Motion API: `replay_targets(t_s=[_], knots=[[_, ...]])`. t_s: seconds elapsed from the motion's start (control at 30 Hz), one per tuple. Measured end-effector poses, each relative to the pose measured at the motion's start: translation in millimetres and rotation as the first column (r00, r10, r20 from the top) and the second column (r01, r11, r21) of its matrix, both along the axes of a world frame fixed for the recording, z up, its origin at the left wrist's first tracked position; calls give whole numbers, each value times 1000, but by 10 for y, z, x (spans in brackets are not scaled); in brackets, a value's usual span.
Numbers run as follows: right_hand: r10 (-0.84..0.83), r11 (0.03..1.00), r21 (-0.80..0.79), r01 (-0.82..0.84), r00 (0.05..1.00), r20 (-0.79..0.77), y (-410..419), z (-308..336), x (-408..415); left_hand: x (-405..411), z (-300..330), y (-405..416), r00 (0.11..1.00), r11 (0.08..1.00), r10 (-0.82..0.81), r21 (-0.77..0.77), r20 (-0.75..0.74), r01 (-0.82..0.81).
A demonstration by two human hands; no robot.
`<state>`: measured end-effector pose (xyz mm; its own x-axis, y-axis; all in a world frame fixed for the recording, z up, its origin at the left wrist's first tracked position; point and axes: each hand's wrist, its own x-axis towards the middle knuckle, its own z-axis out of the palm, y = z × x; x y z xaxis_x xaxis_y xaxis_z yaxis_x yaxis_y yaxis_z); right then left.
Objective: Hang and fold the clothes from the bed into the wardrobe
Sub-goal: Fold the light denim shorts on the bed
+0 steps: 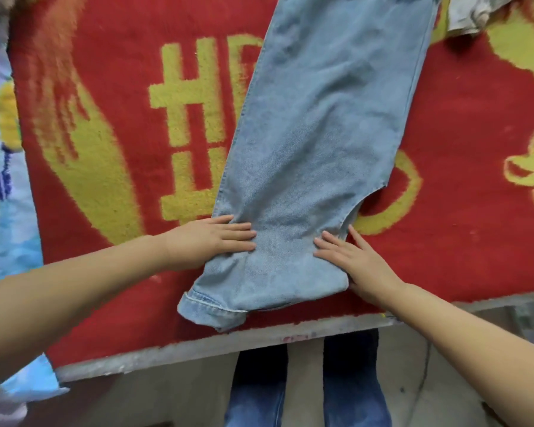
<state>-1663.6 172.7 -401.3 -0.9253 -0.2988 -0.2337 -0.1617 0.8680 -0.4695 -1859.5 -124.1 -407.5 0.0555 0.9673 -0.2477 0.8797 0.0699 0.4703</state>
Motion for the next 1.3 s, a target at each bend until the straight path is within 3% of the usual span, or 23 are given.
replay_targets(t_s=[0.03,0.07,0.13,0.17,0.2,0.27,0.33,0.43,0.53,0.6,0.67,0.7,0.73,0.8,0.87,0.9,0.97,1.07,1.13,1.17,1.23,1.27,1.3], knots=[[-151,978,-126,167,980,131,-16,110,-63,-66,-51,-61,972,977,176,-147,156,-153],[-304,905,-221,363,917,259,-10,201,-152,-167,-75,-94,859,884,431,-319,276,-342],[-507,717,-341,607,791,342,47,360,-391,-431,-10,0,399,547,837,-555,374,-627],[-561,637,-376,673,739,374,100,399,-515,-588,-1,110,241,418,898,-544,367,-728],[-623,559,-364,745,667,409,154,389,-647,-716,34,278,167,352,910,-493,380,-796],[-721,422,-272,865,502,478,222,302,-890,-823,166,701,43,246,897,-416,439,-875],[-789,363,-149,920,389,476,229,137,-1027,-822,142,1014,-7,150,926,-386,377,-910],[-820,304,-57,951,292,492,175,20,-1117,-773,-27,1054,-106,-4,959,-358,264,-934],[-845,302,50,952,243,477,165,124,-1101,-691,148,958,-164,-136,957,-128,241,-982],[-875,300,64,952,248,415,169,260,-1080,-598,323,861,-74,-118,953,135,293,-984],[-916,368,30,929,356,184,40,443,-1024,-443,438,776,227,130,943,359,244,-924],[-881,473,15,881,473,-14,-86,540,-992,-321,429,726,362,265,913,400,187,-877],[-794,591,22,807,586,-160,-231,597,-955,-200,406,691,399,320,903,370,159,-872],[-663,732,35,681,722,-197,-467,561,-873,-126,289,627,250,215,940,162,234,-963],[-711,703,28,711,703,20,-516,429,-831,-195,160,578,44,92,936,-121,350,-988],[-729,684,84,725,673,127,-498,350,-806,-232,115,555,57,116,921,-134,387,-984],[-684,725,249,642,712,155,-425,237,-741,-259,49,541,45,86,909,-81,414,-993],[-572,779,407,476,805,154,-347,257,-716,-124,112,609,-108,-88,924,-72,366,-994],[-509,785,461,415,855,98,-354,363,-763,-61,188,647,-111,-128,961,51,253,-991],[-478,787,465,406,878,43,-380,415,-792,-61,249,670,21,-9,985,176,170,-984],[-369,826,433,360,927,-68,-457,385,-849,-63,301,689,510,496,858,347,-58,-796],[-307,848,432,305,949,-69,-491,367,-887,-65,308,698,695,713,694,309,-189,-629],[-269,857,444,263,962,-51,-502,344,-935,-110,265,693,789,838,544,225,-286,-497]])
